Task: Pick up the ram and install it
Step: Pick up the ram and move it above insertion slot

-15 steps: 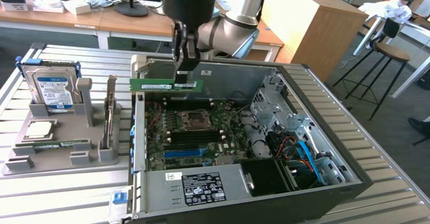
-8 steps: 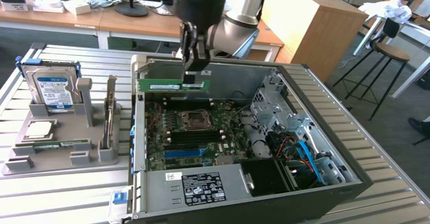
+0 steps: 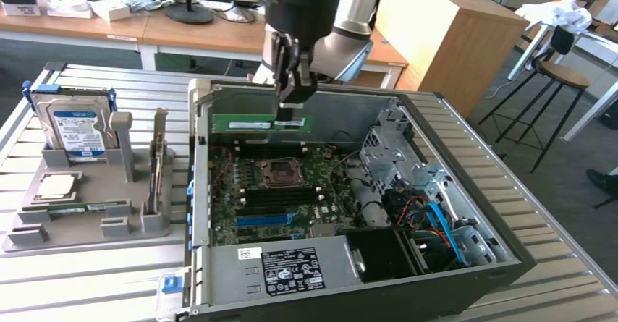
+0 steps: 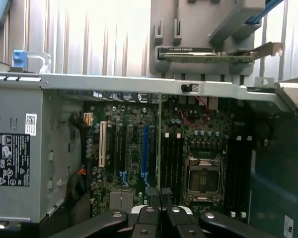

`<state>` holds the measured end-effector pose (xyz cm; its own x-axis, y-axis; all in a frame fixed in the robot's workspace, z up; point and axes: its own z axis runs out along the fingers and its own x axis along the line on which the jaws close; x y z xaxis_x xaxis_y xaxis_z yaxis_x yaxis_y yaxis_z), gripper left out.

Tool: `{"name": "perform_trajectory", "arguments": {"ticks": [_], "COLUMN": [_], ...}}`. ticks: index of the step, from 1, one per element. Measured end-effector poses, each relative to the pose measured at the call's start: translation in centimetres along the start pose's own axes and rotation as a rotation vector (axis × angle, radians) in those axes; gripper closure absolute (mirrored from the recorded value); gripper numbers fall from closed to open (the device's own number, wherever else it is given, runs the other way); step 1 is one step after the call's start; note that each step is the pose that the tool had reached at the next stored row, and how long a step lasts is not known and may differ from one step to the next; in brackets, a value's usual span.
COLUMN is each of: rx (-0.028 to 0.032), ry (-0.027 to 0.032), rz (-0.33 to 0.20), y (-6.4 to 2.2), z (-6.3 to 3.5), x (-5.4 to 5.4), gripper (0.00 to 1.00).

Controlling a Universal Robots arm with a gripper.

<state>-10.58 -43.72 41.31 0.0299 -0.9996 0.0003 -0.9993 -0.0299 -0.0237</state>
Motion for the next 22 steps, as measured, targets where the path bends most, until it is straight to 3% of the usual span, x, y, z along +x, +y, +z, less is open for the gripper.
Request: {"name": "perform_trajectory", "arguments": {"ticks": [22], "rx": [0.0000], "ry": [0.0001], "rz": [0.000], "y": [-4.93], "z": [0.11], "x": [0.1], "gripper": [0.89]}}
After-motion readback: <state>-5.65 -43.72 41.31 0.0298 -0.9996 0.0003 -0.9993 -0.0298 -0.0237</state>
